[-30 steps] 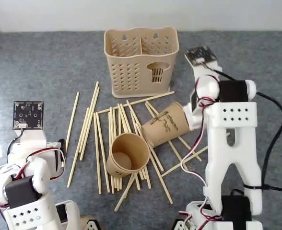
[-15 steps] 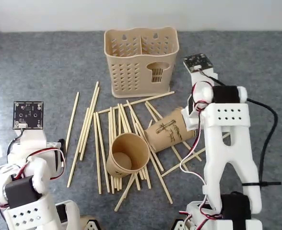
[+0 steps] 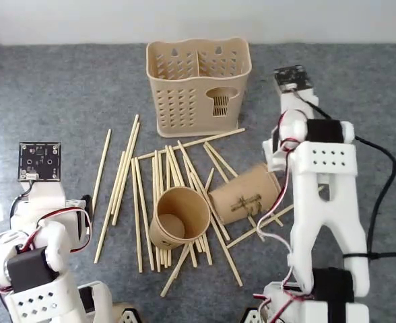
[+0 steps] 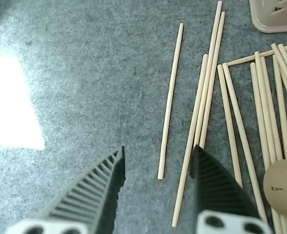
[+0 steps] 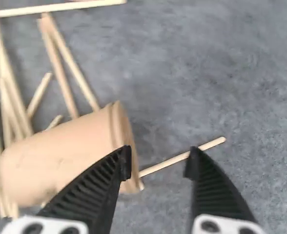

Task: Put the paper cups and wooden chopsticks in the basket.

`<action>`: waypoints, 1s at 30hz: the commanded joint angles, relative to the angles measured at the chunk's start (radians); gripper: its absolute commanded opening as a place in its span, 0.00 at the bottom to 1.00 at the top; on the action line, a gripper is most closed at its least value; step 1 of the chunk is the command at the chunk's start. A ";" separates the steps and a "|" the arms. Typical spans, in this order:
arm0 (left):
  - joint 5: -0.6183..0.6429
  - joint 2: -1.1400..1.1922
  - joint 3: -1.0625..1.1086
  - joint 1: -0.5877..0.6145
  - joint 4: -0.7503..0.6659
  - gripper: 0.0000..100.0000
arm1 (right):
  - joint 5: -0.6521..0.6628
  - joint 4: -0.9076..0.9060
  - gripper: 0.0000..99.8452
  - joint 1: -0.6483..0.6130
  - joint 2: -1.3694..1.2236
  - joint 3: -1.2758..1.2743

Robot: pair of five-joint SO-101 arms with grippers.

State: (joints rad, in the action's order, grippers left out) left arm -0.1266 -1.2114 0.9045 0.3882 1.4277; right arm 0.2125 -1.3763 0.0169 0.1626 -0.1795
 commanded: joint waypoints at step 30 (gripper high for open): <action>-0.005 0.003 -0.005 -0.002 -0.020 0.21 | 0.262 -0.414 0.01 -0.145 0.091 0.055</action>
State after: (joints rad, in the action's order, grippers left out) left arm -0.1266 -1.2114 0.9045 0.3882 1.4277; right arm 0.4733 -1.7446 -0.0798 0.1688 -0.1780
